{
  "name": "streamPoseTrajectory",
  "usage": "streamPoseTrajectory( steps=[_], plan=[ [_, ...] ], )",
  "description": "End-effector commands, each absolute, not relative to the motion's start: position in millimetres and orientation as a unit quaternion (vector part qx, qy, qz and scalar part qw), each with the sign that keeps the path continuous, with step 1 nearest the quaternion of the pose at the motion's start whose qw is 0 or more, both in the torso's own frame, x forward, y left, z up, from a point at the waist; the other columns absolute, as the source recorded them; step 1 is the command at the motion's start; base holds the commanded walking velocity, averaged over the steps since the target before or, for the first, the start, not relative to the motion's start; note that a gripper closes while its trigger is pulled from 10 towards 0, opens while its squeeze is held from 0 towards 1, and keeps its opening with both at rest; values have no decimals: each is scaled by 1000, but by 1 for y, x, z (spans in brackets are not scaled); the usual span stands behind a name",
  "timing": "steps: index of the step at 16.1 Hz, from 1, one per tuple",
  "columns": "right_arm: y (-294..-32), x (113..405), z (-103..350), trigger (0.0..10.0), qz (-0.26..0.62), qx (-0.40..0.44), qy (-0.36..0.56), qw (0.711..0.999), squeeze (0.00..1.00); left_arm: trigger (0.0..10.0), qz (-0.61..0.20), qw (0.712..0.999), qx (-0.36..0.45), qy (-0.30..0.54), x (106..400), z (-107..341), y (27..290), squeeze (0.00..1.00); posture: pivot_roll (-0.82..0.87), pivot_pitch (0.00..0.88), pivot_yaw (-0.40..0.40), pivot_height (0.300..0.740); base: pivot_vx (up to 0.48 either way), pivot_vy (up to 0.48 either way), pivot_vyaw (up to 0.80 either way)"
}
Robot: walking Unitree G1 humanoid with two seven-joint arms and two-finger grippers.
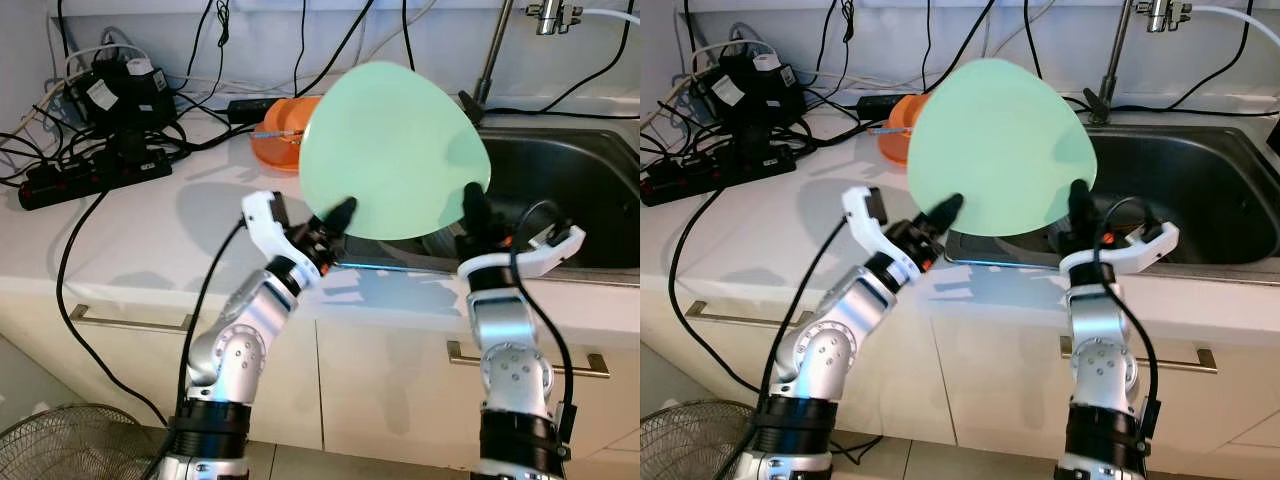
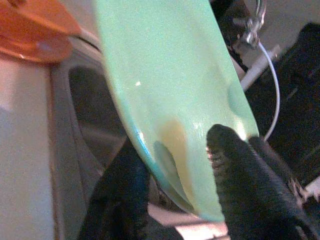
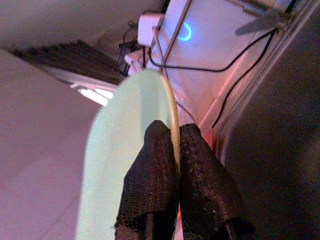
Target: Kitchen organization
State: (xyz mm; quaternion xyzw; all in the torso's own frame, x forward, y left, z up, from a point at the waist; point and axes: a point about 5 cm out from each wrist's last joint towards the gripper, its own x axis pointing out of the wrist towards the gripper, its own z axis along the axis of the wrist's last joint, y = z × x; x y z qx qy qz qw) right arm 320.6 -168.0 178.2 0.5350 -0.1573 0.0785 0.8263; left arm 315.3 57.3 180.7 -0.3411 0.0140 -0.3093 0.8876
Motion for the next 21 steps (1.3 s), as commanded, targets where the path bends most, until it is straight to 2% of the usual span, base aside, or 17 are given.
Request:
streamPoseTrajectory(
  steps=[1,4,5,11,12,13,14,16,19,21],
  plan=[
    [-173,323,185,0,70,547,-173,816,0,10000,-330,887,-323,11,312,183,53,1000,15,5,88,740,0,0,0],
    [-185,325,186,0,35,551,-188,813,0,10000,-347,894,-281,22,308,179,49,1000,16,1,89,740,0,0,0],
    [-191,327,190,0,23,545,-198,814,0,10000,-361,895,-261,25,305,177,45,0,16,0,89,740,0,0,0],
    [-216,333,207,0,-16,520,-238,820,0,10000,-382,902,-197,41,300,168,38,0,18,0,86,740,0,0,0],
    [-225,335,210,7686,-42,495,-243,833,0,10000,-389,904,-170,44,298,166,37,0,20,0,85,740,0,0,0],
    [-230,337,211,10000,-59,461,-242,851,0,10000,-392,906,-150,48,297,164,36,0,22,0,84,740,0,0,0],
    [-235,339,212,10000,-85,408,-240,877,0,10000,-393,909,-125,56,295,160,36,0,22,0,85,740,0,0,0],
    [-237,340,212,10000,-96,387,-239,886,0,10000,-392,911,-111,61,294,158,36,0,23,0,83,740,0,0,0],
    [-237,347,215,10000,-105,298,-240,918,0,10000,-381,920,-51,77,293,151,44,0,32,0,78,740,0,0,0],
    [-234,350,216,10000,-98,276,-241,925,0,10000,-382,920,-48,78,293,151,44,0,37,0,78,740,0,0,0]
  ],
)
